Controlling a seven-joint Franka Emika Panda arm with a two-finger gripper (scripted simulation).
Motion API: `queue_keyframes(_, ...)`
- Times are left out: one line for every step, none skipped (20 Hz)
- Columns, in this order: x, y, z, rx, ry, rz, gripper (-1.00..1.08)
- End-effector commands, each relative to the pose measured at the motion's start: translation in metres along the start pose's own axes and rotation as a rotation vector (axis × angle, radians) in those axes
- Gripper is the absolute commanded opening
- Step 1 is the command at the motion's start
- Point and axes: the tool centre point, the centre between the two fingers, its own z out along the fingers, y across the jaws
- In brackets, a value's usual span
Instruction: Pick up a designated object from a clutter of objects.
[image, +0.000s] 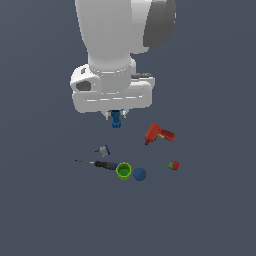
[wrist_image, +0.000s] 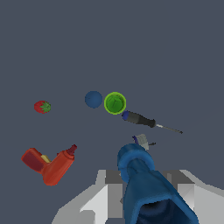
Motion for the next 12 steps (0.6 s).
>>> queue_keyframes(-0.001,0.001,-0.027,0.000,-0.001,0.000,-1.00)
queue_keyframes(-0.001,0.002,-0.037,0.000,-0.001,0.000,-1.00)
queue_keyframes(-0.001,0.003,-0.046,0.000,-0.001,0.000,-1.00)
queue_keyframes(-0.001,0.003,-0.055,0.000,-0.001,0.000,-1.00)
queue_keyframes(-0.001,0.004,-0.063,0.000,-0.001,0.000,-1.00)
queue_keyframes(-0.001,0.004,-0.070,0.000,-0.001,0.000,-1.00)
queue_keyframes(-0.001,0.005,-0.077,0.000,-0.001,0.000,-1.00)
queue_keyframes(-0.001,0.005,-0.084,0.000,-0.001,0.000,-1.00)
queue_keyframes(-0.001,0.005,-0.090,0.000,-0.001,0.000,-1.00)
queue_keyframes(0.000,0.006,-0.095,0.000,-0.001,0.000,-1.00)
queue_keyframes(0.000,0.006,-0.100,0.000,-0.001,0.000,-1.00)
queue_keyframes(0.000,0.006,-0.104,0.000,-0.001,0.000,-1.00)
